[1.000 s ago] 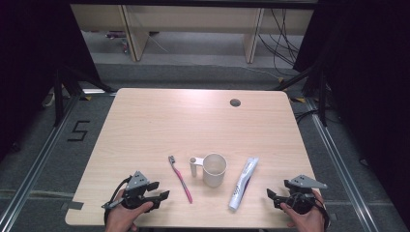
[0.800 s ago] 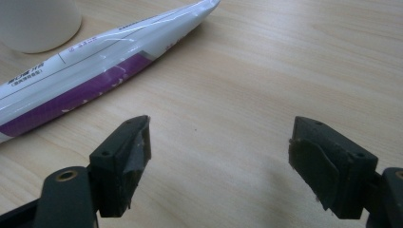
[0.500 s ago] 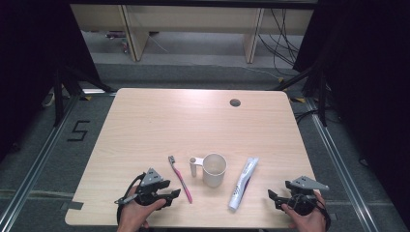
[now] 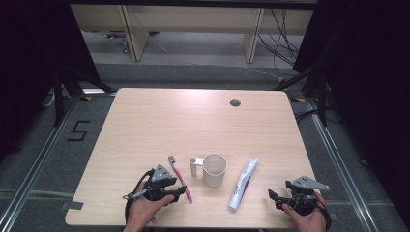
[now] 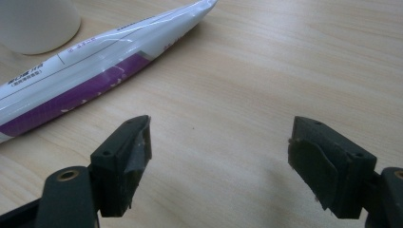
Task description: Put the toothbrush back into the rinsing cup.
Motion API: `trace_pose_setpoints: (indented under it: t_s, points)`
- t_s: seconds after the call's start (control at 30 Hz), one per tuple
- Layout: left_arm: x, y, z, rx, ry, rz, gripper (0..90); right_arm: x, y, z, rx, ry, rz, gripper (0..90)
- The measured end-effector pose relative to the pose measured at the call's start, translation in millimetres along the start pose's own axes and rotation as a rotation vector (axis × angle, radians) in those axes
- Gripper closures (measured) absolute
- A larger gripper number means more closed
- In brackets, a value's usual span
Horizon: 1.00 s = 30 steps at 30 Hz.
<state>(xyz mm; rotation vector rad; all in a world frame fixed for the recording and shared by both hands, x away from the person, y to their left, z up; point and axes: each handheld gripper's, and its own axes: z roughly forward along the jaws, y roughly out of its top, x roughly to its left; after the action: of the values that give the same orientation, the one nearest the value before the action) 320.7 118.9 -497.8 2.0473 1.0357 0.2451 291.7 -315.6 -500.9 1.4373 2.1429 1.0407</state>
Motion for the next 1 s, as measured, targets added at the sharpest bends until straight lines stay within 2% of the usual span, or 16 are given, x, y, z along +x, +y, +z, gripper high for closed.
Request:
trace_pose_setpoints:
  t_s: [0.07, 0.13, 0.17, 0.23, 0.27, 0.3, 0.43, 0.47, 0.5, 0.57, 0.67, 0.7, 0.87, 0.9, 0.93, 1.0]
  points:
    - [1.1, 2.6, 2.2, 0.016, 0.007, 0.021, 49.3, 0.2, 0.3, -0.1, -0.005, -0.002, -0.002, 23.4]
    - [0.7, 4.0, 4.0, 0.015, 0.012, 0.011, 49.3, 0.2, 0.1, 0.6, 0.002, -0.005, -0.008, 23.4]
    - [2.3, 5.4, 4.3, 0.023, 0.016, 0.023, 49.4, 0.2, 0.1, 0.7, 0.002, -0.005, -0.009, 23.5]
    - [2.7, 7.6, 5.8, 0.020, 0.022, 0.015, 49.7, 1.1, 0.5, 0.3, 0.001, 0.008, 0.006, 23.5]
    - [2.7, 7.6, 5.8, 0.020, 0.022, 0.015, 49.7, 0.7, 0.4, 0.7, 0.002, 0.002, 0.001, 23.5]
    - [3.5, 9.2, 7.1, 0.021, 0.032, 0.013, 49.7, -1.9, 0.7, 1.6, -0.006, 0.002, -0.025, 23.5]
    - [4.2, 10.7, 9.3, 0.034, 0.051, 0.016, 49.7, -1.7, 1.0, 1.5, -0.008, 0.005, -0.024, 23.5]
    - [5.5, 11.1, 11.1, 0.039, 0.057, 0.016, 49.6, 0.3, 0.7, 1.3, -0.001, 0.003, -0.001, 23.6]
    - [6.3, 11.4, 12.0, 0.041, 0.057, 0.017, 49.6, -1.5, 1.0, 1.5, -0.005, -0.002, -0.029, 23.6]
    - [6.9, 11.7, 13.3, 0.046, 0.069, 0.013, 49.5, 1.3, 0.8, 1.3, 0.006, 0.007, 0.008, 23.6]
    - [7.3, 12.7, 15.2, 0.051, 0.076, 0.017, 48.5, 1.1, 0.8, 1.2, 0.005, 0.007, 0.006, 23.6]
    - [7.9, 13.2, 16.1, 0.061, 0.079, 0.025, 48.3, -1.4, 1.1, 1.5, -0.004, 0.000, -0.027, 23.6]
    - [8.6, 14.0, 21.4, 0.079, 0.101, 0.043, 45.9, -1.8, 1.2, 1.6, -0.007, -0.003, -0.034, 23.6]
    - [7.4, 14.2, 23.1, 0.077, 0.111, 0.029, 45.1, -1.8, 1.2, 1.3, -0.006, -0.009, -0.036, 23.6]
    - [7.5, 14.8, 23.4, 0.086, 0.114, 0.039, 45.2, 0.2, 0.5, 2.1, -0.005, 0.005, -0.009, 23.6]
    - [6.8, 14.8, 24.4, 0.083, 0.126, 0.046, 45.2, 0.2, 0.6, 2.0, -0.006, 0.005, -0.009, 23.6]
